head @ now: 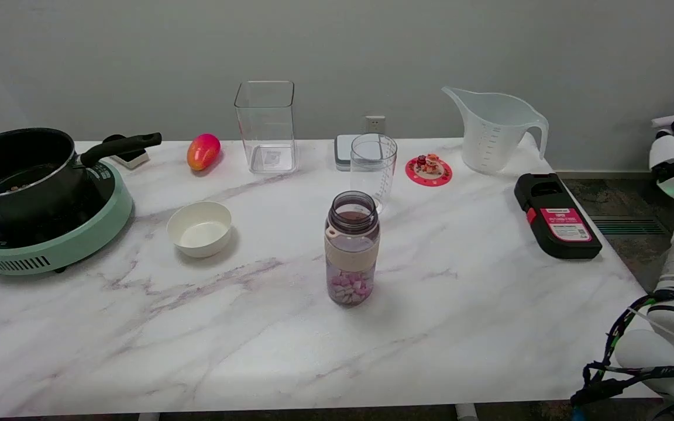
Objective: Pick up the bottle.
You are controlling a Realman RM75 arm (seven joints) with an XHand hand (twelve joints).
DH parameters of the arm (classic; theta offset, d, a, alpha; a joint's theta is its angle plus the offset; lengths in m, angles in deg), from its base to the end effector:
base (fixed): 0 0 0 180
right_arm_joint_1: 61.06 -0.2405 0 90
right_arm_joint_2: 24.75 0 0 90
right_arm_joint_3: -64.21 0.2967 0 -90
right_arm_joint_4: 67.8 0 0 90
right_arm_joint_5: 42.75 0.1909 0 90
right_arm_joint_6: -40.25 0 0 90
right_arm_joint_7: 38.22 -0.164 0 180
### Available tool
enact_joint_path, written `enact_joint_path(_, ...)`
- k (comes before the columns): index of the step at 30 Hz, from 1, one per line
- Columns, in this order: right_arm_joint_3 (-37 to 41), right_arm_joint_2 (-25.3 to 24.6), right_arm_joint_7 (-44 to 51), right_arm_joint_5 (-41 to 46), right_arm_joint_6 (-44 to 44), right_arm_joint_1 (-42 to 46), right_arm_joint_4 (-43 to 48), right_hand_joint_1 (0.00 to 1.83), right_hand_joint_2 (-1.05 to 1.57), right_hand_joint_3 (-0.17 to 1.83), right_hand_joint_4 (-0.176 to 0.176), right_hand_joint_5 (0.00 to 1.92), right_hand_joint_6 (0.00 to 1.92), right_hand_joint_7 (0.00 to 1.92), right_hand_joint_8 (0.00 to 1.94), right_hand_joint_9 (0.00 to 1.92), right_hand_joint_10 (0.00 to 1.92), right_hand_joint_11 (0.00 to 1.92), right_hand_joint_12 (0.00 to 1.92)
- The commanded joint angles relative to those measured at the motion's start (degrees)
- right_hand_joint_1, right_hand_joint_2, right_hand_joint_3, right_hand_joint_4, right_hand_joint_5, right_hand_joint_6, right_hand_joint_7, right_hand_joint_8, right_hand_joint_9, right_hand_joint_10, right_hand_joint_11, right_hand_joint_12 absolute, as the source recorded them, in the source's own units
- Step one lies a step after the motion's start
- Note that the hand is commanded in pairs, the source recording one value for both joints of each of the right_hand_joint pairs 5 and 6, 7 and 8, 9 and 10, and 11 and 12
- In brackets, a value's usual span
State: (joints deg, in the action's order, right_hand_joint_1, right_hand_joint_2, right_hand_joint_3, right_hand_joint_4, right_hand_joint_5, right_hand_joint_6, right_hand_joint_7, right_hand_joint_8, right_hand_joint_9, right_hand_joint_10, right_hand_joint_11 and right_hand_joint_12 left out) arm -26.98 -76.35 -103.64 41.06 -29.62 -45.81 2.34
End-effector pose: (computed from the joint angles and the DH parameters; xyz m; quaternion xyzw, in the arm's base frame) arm -0.2508 -0.1818 0.5834 0.3489 -0.0937 0.7704 0.5253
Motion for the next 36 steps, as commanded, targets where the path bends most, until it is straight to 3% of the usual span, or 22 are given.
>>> enact_joint_path(1, -11.0, -1.3, -6.6, -3.1, 1.9, -5.6, -1.3, 1.17, 0.06, 1.41, 0.000, 0.38, 0.38, 0.57, 0.57, 0.62, 0.62, 0.68, 0.68)
enact_joint_path(6, -12.6, -1.7, -6.6, -7.2, 7.8, -7.5, 2.5, 1.14, -0.11, 1.55, 0.000, 0.18, 0.18, 0.53, 0.53, 0.57, 0.57, 0.61, 0.61)
enact_joint_path(8, -12.5, -1.8, -6.6, -7.3, 7.6, -7.5, 4.1, 1.13, -0.10, 1.49, 0.000, 0.11, 0.11, 0.52, 0.52, 0.60, 0.60, 0.65, 0.65)
enact_joint_path(14, -11.5, -1.9, -7.9, -7.7, -0.1, -5.7, 3.7, 1.15, -0.05, 1.36, 0.000, 0.08, 0.08, 0.48, 0.48, 0.57, 0.57, 0.65, 0.65)
enact_joint_path(24, -14.5, -2.8, -9.0, -15.7, -0.9, -2.0, 4.2, 1.14, -0.13, 1.35, 0.000, 0.09, 0.09, 0.48, 0.48, 0.56, 0.56, 0.66, 0.66)
enact_joint_path(28, -15.8, -3.1, -3.7, -20.5, 0.2, -1.7, 5.4, 1.13, -0.14, 1.26, 0.000, 0.07, 0.07, 0.47, 0.47, 0.54, 0.54, 0.65, 0.65)
enact_joint_path(36, -23.9, -4.6, 14.0, -21.0, 7.4, -2.1, 8.7, 1.14, -0.20, 1.15, 0.000, 0.07, 0.07, 0.47, 0.47, 0.53, 0.53, 0.63, 0.63)
